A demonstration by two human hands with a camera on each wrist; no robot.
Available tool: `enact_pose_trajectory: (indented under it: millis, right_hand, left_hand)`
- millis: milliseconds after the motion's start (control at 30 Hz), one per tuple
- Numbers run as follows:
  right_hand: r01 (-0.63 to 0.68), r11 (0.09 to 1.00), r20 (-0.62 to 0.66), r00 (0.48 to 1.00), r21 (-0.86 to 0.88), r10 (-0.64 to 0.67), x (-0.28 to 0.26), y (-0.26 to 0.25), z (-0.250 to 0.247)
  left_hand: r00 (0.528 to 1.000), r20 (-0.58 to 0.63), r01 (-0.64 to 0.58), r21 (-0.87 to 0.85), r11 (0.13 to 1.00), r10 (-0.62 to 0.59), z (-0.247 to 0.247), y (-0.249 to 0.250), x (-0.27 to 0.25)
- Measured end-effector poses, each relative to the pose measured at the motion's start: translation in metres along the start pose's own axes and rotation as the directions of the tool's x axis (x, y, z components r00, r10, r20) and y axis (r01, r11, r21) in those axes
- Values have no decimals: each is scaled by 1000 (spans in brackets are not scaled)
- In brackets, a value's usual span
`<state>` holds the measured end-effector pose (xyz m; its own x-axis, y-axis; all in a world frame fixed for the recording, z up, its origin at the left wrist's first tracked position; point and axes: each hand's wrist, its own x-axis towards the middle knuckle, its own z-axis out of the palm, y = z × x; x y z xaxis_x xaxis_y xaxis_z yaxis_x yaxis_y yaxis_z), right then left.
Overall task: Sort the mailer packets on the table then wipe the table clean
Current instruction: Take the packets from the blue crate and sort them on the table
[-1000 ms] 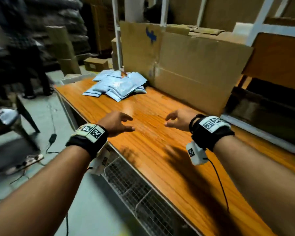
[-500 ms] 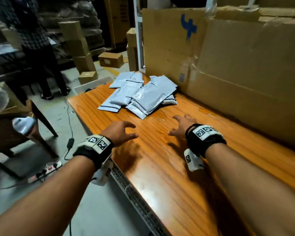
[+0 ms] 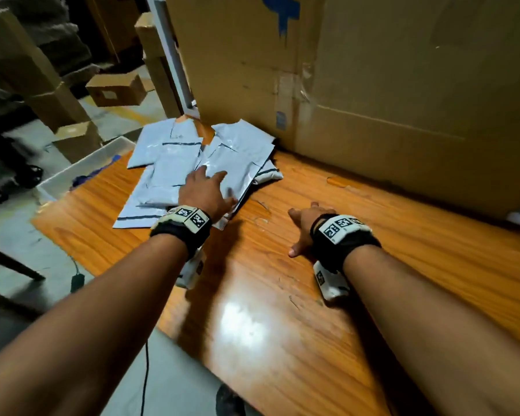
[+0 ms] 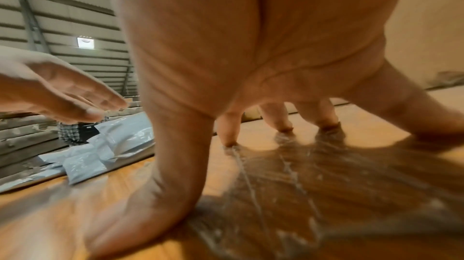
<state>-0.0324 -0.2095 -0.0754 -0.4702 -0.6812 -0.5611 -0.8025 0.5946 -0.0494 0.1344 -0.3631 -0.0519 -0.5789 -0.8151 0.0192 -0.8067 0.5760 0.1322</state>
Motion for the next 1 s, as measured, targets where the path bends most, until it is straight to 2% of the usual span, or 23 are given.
enact_pose_trajectory:
  millis: [133,267,333,467,533,600,700,833,933,1000]
  right_hand:
    - [-13,999,26,1000,51,12,-5,3,0]
    - [-23,995,30,999,95,21,-5,4,0]
    - [-31,995,32,999,90,28,-3,3,1]
    - [-50,998,49,998,46,48,-1,1,-2]
    - [-52,997,53,997,54,50,-1,1,-3]
    - [-54,995,42,998,82,51,-1,2,-2]
    - [-87,986,-37,995,144,93,-5,1,3]
    - [-136,940,-174,965,312,197,-14,2,18]
    - [-176,916,-189,948,361,257,-21,3,26]
    - [-199,901,-192,938,385,289,-24,2,29]
  left_hand:
    - [993,108,46,68,997,-53,7,4,25]
    - [976,216,-21,40,999,12,18,-3,34]
    - [981,185,-60,-26,998,64,15,-8,36]
    - [994,34,-97,-162,982,104,1,-19,36]
    - [988,-45,-151,-207,967,145,-4,-21,28]
    - [975,-56,-224,-235,946,217,-5,-16,12]
    - [953,31,-290,-211,934,302,2,-1,-16]
    - [937,177,-282,-130,951,302,22,17,-44]
    - [905,291,-319,-24,948,312,30,25,-46]
    - [896,326,-314,-18,949,302,26,26,-41]
